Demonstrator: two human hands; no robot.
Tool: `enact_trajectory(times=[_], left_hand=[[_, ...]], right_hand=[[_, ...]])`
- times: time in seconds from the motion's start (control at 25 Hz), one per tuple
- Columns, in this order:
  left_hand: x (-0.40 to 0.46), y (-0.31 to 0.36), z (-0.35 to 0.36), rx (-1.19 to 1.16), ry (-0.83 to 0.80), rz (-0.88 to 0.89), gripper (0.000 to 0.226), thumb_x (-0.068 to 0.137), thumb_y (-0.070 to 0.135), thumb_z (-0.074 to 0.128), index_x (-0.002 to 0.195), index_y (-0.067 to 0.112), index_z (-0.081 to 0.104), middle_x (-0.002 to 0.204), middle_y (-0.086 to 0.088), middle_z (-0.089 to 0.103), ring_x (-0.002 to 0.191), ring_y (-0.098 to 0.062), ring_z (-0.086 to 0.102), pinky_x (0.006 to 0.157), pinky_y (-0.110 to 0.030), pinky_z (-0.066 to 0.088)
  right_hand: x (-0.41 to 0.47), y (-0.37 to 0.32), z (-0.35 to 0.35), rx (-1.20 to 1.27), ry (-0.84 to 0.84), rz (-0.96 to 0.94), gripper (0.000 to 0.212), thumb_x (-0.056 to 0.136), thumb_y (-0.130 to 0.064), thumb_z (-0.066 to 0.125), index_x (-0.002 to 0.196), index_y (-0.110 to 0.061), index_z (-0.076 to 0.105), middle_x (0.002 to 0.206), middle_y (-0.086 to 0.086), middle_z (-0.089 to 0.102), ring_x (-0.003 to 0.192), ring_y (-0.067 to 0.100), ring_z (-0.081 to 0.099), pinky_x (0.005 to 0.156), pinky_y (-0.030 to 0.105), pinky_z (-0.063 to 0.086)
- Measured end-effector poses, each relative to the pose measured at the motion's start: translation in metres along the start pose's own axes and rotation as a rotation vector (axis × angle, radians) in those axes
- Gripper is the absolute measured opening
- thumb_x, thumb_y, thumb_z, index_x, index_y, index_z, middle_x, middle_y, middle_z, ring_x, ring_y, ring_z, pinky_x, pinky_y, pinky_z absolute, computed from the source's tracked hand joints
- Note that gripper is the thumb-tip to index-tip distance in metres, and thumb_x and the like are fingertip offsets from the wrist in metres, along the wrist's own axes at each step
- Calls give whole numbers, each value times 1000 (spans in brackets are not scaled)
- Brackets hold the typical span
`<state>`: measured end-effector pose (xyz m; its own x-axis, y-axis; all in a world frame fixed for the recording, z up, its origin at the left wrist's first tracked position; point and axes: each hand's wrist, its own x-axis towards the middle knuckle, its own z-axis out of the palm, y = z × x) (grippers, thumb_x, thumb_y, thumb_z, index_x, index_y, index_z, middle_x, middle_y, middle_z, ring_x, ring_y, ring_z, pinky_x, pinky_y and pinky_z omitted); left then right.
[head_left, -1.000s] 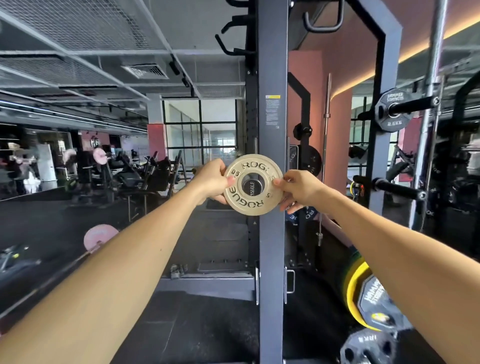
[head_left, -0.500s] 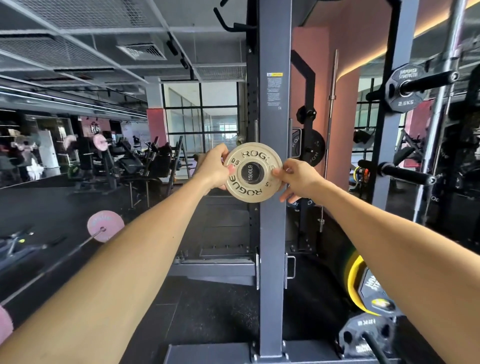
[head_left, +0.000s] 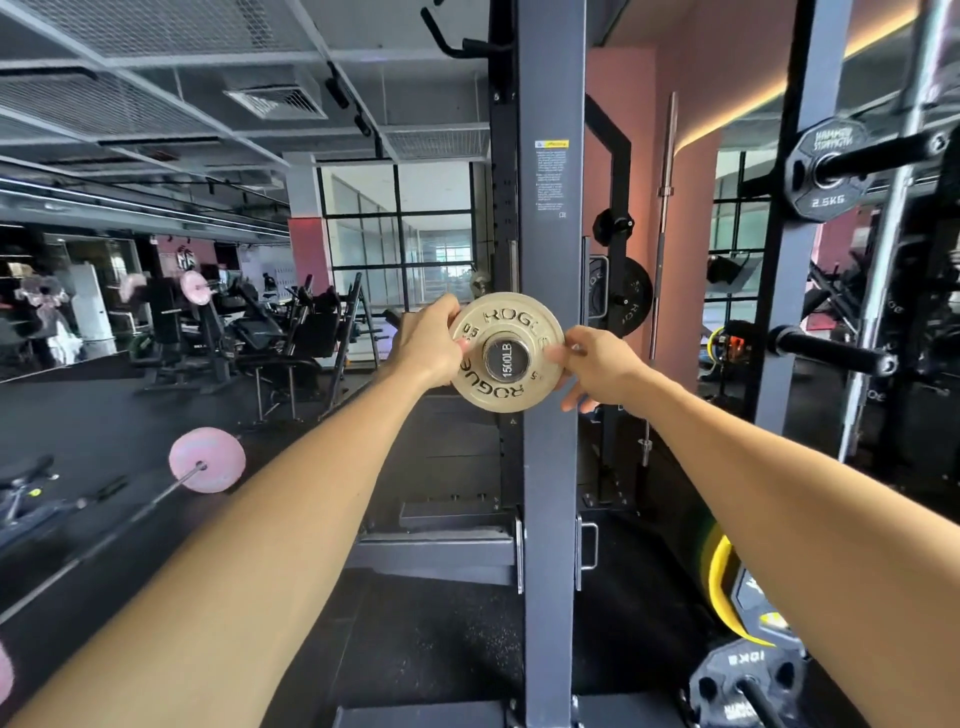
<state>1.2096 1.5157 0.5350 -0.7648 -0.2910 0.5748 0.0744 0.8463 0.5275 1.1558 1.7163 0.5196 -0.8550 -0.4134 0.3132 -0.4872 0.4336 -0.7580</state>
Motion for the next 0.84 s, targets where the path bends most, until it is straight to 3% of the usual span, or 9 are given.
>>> enact_trajectory(times=[0.12, 0.24, 0.4, 0.56, 0.72, 0.84], left_hand=[[26, -10, 12, 12, -26, 16, 20, 91, 12, 64, 96, 26, 51, 104, -6, 64, 90, -28, 64, 78, -47, 58], [52, -21, 22, 49, -71, 48, 22, 90, 15, 65, 99, 31, 52, 104, -5, 64, 91, -27, 64, 81, -46, 56], [95, -44, 56, 42, -19, 23, 25, 89, 15, 65, 107, 29, 56, 107, -8, 65, 100, -30, 60, 87, -44, 51], [147, -68, 87, 40, 4, -11, 31, 89, 17, 64, 117, 30, 57, 107, -10, 64, 99, -31, 59, 82, -38, 47], [194, -88, 114, 62, 25, -23, 31, 89, 17, 64, 116, 31, 59, 107, -10, 64, 100, -32, 59, 83, -40, 49], [227, -102, 133, 69, 35, -33, 28, 88, 16, 64, 113, 29, 60, 105, -8, 65, 96, -31, 61, 75, -36, 47]], right_hand=[[23, 12, 3, 27, -13, -14, 30, 99, -32, 50, 109, -4, 51, 96, 17, 69, 58, 27, 66, 64, 43, 58], [49, 23, 5, -18, -17, -24, 29, 99, -34, 49, 108, -6, 52, 87, 6, 71, 58, 25, 68, 59, 39, 58], [102, 36, 10, -63, -5, -24, 27, 99, -34, 47, 106, -8, 53, 84, 4, 72, 60, 28, 70, 58, 38, 58], [165, 54, 15, -94, 0, 14, 25, 100, -35, 47, 100, -11, 53, 86, 5, 73, 64, 30, 72, 52, 32, 56], [222, 72, 22, -112, 4, 12, 28, 100, -34, 45, 102, -6, 51, 92, 9, 71, 62, 31, 71, 55, 35, 58], [261, 88, 26, -91, -5, 12, 30, 101, -33, 45, 103, -4, 50, 94, 12, 71, 62, 32, 71, 55, 35, 57]])
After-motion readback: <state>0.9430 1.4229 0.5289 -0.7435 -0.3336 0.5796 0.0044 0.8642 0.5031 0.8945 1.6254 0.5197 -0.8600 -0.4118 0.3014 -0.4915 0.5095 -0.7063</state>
